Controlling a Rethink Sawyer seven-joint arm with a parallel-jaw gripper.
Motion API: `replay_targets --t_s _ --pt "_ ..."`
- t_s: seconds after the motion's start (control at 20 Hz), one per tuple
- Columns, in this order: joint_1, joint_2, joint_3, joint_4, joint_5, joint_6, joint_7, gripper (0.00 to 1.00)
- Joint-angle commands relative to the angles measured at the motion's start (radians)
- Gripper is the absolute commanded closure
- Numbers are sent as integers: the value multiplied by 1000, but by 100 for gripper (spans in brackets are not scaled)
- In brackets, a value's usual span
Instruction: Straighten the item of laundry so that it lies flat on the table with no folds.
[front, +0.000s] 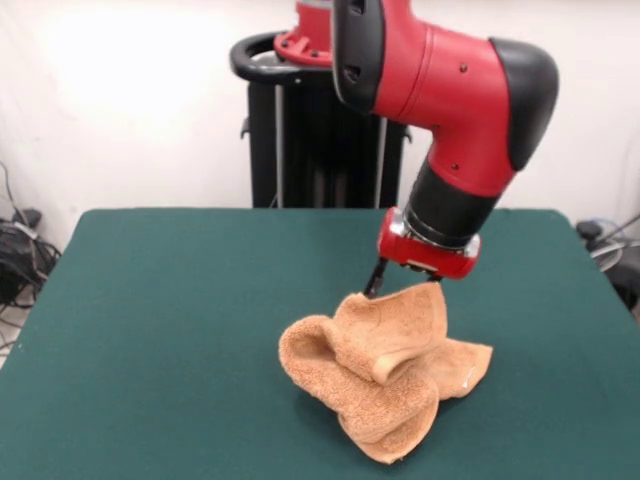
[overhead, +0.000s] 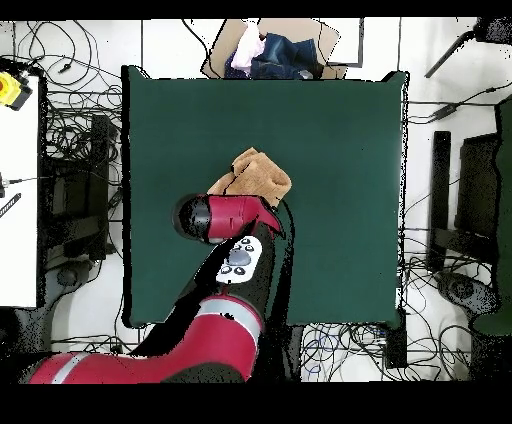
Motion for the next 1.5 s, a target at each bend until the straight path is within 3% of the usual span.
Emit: replay_targets --t_s 0.05,0.4,1.5 --pt "28 96 -15 -2 45 -110 292 0" --pt "64 143 -68 -18 57 -139 306 0" --pt "100 155 -127 -40 77 -73 255 0"
